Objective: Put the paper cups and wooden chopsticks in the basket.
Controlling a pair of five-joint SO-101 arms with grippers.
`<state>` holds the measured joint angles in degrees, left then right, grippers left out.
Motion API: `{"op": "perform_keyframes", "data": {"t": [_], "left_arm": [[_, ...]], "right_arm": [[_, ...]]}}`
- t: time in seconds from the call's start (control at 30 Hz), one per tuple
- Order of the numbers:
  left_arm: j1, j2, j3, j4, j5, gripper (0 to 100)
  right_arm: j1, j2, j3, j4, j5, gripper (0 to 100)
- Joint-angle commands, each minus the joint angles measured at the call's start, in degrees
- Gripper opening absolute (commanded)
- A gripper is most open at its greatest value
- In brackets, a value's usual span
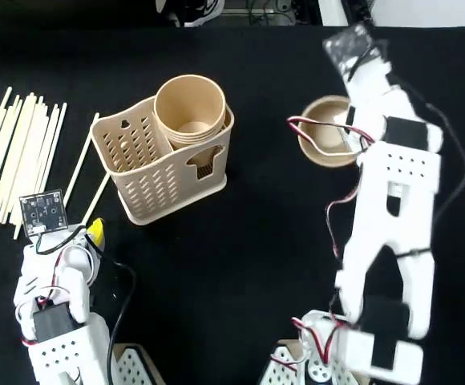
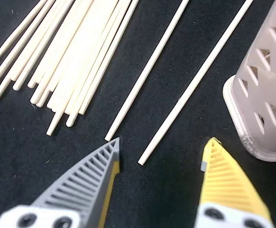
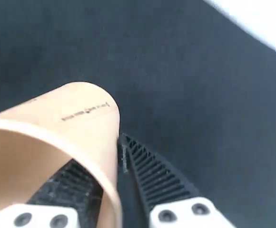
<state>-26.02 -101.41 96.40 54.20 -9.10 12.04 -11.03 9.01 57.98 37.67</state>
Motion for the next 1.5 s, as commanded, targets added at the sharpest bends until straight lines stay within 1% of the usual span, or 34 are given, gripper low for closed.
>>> {"op": "perform_keyframes", "data": {"t": [0.0, 0.07, 0.2, 0.33, 0.47, 0.6, 0.83, 0.93, 0.97, 1.0, 1.07, 1.1, 1.17, 1.27, 1.47], "left_arm": [[0.4, -0.18, 1.01, -1.14, -0.62, 28], [0.4, -0.18, 1.01, -1.14, -0.62, 28], [0.4, -0.18, 1.01, -1.14, -0.62, 28], [0.4, -0.18, 1.01, -1.05, -0.62, 28], [0.4, -0.18, 1.01, -1.05, -0.62, 28], [0.4, -0.18, 1.01, -1.05, -0.62, 28], [0.4, -0.18, 1.01, -1.05, -0.62, 28], [0.4, -0.18, 1.01, -1.14, -0.62, 28], [0.4, -0.18, 1.01, -1.14, -0.62, 28], [0.4, -0.18, 1.01, -1.14, -0.62, 28], [0.4, -0.18, 1.01, -1.14, -0.62, 28], [0.4, -0.18, 1.01, -1.14, -0.62, 28], [0.4, -0.18, 1.01, -1.14, -0.62, 28], [0.4, -0.18, 1.01, -1.14, -0.62, 28], [0.4, -0.18, 1.01, -1.14, -0.62, 28]], "right_arm": [[-4.13, -7.16, -13.14, 10.46, -7.91, 1.1], [-7.38, -7.87, -19.12, 16.26, -11.16, 1.1], [-17.23, -7.87, -30.81, 25.14, -15.56, 1.1], [-26.46, -7.87, -37.49, 27.43, -18.64, 1.2], [-32.26, -7.6, -37.49, 26.29, -18.9, 1.2], [-33.85, -4.53, -38.2, 25.58, -18.9, 1.2], [-33.58, 3.91, -38.2, 24.18, -18.46, 1.5], [-34.55, 5.41, -38.2, 24.18, -18.55, 2.1], [-35.08, 5.58, -38.2, 24.18, -18.81, 4.6], [-35.34, 5.58, -38.2, 24.18, -19.08, 9.3], [-35.6, 5.58, -38.29, 24.18, -22.24, 22.7], [-35.52, 5.49, -38.81, 24.18, -24.18, 27.6], [-35.52, 5.76, -41.19, 24.53, -25.23, 32.9], [-35.69, 5.85, -44.35, 24.53, -25.32, 35.8], [-35.78, 6.02, -50.07, 24.18, -25.76, 32.1]]}}
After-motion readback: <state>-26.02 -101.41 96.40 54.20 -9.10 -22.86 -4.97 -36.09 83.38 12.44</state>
